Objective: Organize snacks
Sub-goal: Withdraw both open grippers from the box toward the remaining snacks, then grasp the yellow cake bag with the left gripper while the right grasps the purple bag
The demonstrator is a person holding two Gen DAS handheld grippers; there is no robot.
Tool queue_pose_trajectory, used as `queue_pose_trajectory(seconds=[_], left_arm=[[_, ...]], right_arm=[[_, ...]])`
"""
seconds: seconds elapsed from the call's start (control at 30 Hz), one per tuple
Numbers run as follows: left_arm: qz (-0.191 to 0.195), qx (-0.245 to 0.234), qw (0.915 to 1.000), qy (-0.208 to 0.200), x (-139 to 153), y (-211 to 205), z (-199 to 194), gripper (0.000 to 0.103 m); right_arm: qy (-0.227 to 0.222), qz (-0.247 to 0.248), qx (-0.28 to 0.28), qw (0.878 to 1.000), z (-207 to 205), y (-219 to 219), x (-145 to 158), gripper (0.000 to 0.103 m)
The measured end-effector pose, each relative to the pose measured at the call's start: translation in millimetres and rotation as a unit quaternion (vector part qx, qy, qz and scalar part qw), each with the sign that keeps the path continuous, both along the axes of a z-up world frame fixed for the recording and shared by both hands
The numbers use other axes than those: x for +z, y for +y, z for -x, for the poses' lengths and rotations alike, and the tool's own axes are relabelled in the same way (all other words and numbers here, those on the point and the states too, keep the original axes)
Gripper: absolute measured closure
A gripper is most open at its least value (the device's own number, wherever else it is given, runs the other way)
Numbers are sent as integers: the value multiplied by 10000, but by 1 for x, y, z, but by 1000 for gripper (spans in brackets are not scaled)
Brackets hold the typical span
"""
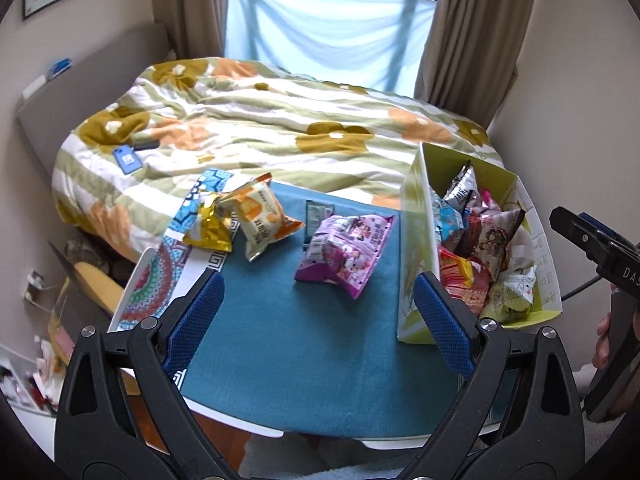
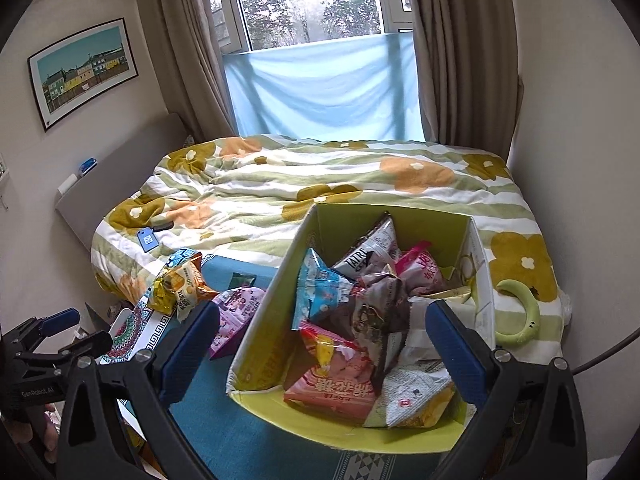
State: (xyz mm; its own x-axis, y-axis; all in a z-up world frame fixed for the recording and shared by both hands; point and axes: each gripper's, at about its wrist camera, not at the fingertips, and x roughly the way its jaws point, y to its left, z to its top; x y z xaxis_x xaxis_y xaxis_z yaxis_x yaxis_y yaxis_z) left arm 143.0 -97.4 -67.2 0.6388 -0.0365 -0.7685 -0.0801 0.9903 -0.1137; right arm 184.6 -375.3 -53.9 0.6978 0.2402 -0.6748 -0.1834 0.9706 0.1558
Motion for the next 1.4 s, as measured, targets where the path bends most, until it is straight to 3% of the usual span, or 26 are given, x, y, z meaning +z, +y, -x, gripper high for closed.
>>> queue_pose_trajectory(seconds=[0.27,0.5,0.73,1.07,1.27,1.4], left_arm=[[230,-36,9997,32,-8,65,-16,8],[544,-477,9972,209,-20,109,-67,8],[792,-971,9903,594,-48,135,-122,8],[1164,-1188,9752,1457,-129,120,-193,8],[1090,-893,9751,1713,-166,107,-223,8],[951,-736,9760,1816,-181,102,-236,8]], right_arm=[[122,-72,106,9998,0,62,-8,1],[277,-219,-259,9990,-7,121,-20,1],[662,-389,-838,9935,-27,166,-55,1],[1002,-167,-1879,9769,-44,195,-118,1],[1179,-90,-1976,9731,-59,196,-143,1],[1242,48,-1750,9767,-74,206,-156,1]])
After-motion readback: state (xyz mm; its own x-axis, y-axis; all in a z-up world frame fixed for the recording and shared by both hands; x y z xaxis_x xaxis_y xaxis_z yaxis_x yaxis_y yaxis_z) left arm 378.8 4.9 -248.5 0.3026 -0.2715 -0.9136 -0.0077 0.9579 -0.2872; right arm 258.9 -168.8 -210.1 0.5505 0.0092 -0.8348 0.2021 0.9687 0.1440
